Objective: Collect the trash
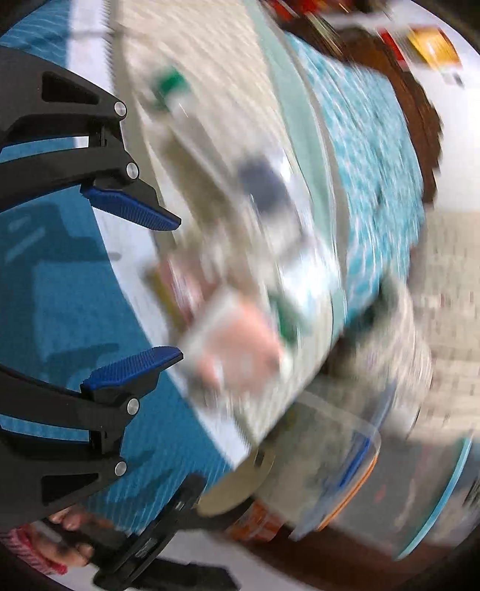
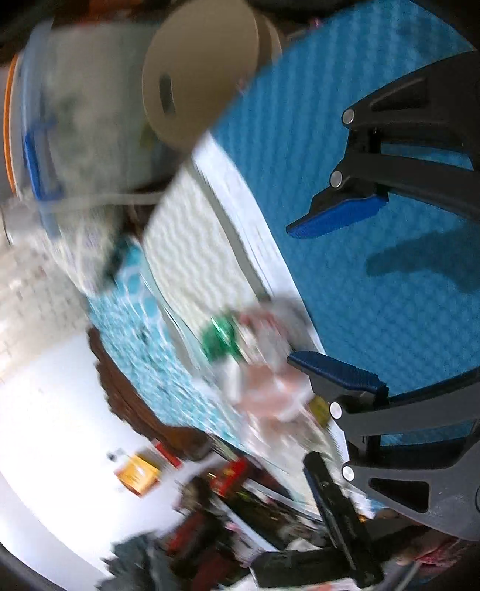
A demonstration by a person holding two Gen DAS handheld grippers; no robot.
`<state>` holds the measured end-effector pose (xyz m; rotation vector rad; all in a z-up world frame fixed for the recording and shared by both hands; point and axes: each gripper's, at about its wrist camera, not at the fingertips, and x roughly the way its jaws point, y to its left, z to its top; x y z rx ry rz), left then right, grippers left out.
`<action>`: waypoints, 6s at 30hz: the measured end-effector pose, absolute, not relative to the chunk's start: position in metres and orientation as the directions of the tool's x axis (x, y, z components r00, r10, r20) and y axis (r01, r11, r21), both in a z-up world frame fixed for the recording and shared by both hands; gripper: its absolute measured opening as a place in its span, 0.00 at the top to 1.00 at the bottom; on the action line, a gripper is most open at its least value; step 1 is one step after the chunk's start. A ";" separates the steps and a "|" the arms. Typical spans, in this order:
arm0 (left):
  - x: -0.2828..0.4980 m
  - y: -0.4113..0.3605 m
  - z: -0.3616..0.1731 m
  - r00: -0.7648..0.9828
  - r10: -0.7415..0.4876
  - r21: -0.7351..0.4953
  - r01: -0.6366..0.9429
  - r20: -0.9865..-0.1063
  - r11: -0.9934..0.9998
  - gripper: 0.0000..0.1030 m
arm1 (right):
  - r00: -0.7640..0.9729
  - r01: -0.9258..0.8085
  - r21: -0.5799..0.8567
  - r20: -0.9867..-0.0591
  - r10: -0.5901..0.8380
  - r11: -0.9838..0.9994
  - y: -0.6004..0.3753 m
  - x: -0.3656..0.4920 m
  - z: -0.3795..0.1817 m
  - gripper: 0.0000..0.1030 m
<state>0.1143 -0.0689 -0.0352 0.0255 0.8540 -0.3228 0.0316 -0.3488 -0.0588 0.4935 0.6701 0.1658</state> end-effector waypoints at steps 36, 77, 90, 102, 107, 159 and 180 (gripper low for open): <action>0.074 0.065 -0.088 0.590 0.082 0.059 -0.057 -0.803 0.997 0.24 | 0.612 -0.241 0.380 -0.654 0.444 0.893 -0.186 0.009 -0.059 0.38; 0.060 0.092 -0.086 0.438 0.074 0.006 -0.155 -0.896 0.988 0.09 | 0.555 -0.518 0.221 -0.648 0.521 0.826 -0.131 0.069 -0.042 0.71; 0.049 0.096 -0.084 0.431 0.055 -0.021 -0.168 -0.901 0.986 0.09 | 0.610 -0.459 0.252 -0.608 0.509 0.852 -0.153 0.064 -0.030 0.39; 0.046 0.098 -0.055 0.524 -0.019 -0.109 -0.143 -0.852 0.984 0.09 | 0.698 -0.269 0.348 -0.572 0.431 0.898 -0.225 0.074 -0.022 0.34; 0.060 0.067 -0.038 0.564 -0.144 -0.175 0.000 -0.813 0.985 0.09 | 0.710 -0.159 0.413 -0.584 0.394 0.897 -0.266 0.083 -0.029 0.25; 0.163 -0.443 -0.050 0.234 -0.539 -0.217 0.733 -0.809 0.645 0.23 | 0.835 0.407 0.552 -0.549 -0.050 0.728 -0.597 0.006 -0.077 0.29; 0.143 -0.107 0.019 0.668 -0.346 -0.172 0.314 -0.659 0.934 0.22 | 0.826 0.025 0.570 -0.475 0.304 0.822 -0.427 0.058 -0.039 0.28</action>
